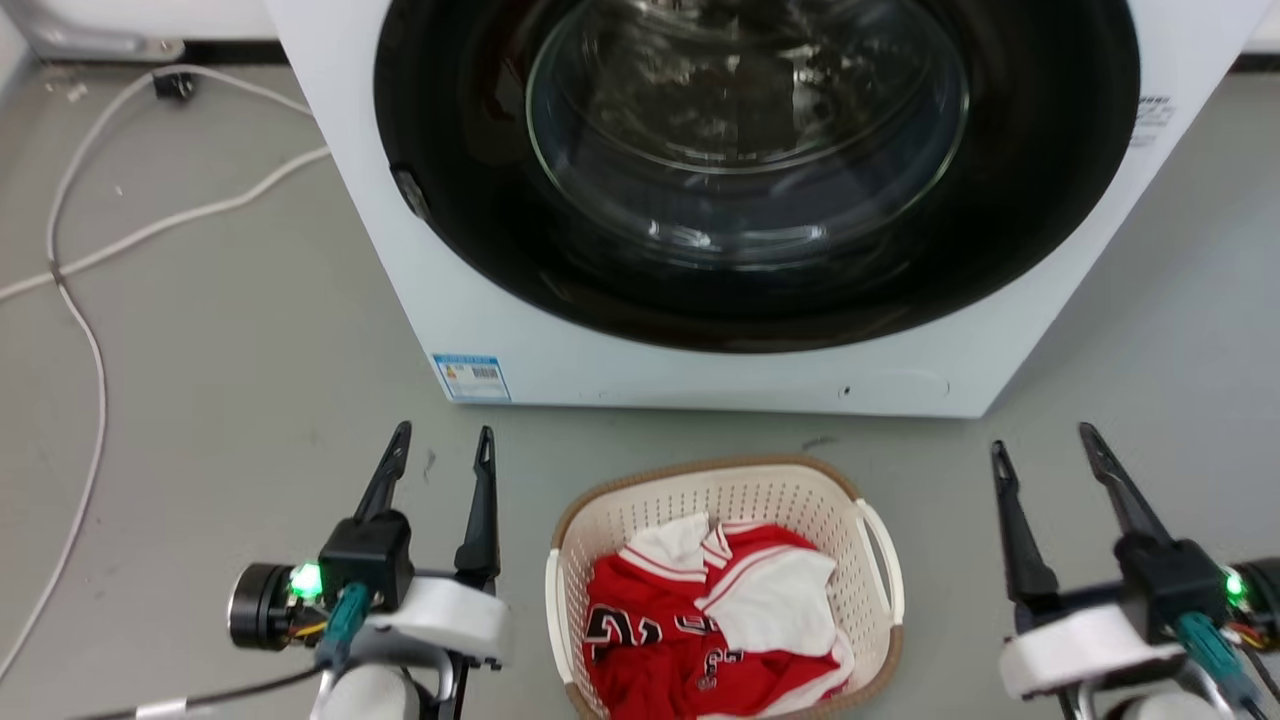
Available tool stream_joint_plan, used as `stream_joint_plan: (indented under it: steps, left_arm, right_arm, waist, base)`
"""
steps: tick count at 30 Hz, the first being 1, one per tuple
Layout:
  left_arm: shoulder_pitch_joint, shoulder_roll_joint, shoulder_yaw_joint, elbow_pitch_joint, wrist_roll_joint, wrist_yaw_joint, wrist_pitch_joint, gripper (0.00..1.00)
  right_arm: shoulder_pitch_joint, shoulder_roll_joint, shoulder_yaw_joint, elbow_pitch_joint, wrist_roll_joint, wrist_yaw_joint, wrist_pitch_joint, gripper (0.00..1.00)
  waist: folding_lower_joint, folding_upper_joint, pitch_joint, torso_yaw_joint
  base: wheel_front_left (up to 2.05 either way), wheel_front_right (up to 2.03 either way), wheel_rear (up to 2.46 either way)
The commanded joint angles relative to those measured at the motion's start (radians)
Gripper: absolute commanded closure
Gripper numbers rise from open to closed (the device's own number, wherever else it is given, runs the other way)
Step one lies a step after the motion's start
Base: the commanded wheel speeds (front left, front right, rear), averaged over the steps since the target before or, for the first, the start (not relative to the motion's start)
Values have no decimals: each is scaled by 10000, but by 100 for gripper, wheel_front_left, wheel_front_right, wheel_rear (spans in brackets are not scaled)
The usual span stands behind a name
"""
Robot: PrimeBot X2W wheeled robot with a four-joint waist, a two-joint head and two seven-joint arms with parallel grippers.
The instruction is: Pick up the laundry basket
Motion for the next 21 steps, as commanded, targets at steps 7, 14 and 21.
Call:
stream_joint_plan:
  steps: [7, 14, 21]
  left_arm:
    - [-1448, 80, 81, 2032, 58, -367, -24, 0]
    - [-2915, 235, -12, 4501, 132, -682, -24, 0]
    - [-4276, 332, -264, 6425, 239, -892, -24, 0]
  right_arm:
    - [-1438, -26, 484, 1456, -341, -8, -18, 0]
    - [-2572, -18, 696, 2830, -565, -7, -19, 0]
    - [-3652, -12, 867, 4384, -828, -7, -18, 0]
  waist:
    - [0, 0, 1437, -233]
    - [0, 0, 2686, -447]
    - [0, 0, 3837, -508]
  base:
    - [0, 0, 0]
    - [0, 0, 0]
    - [0, 0, 0]
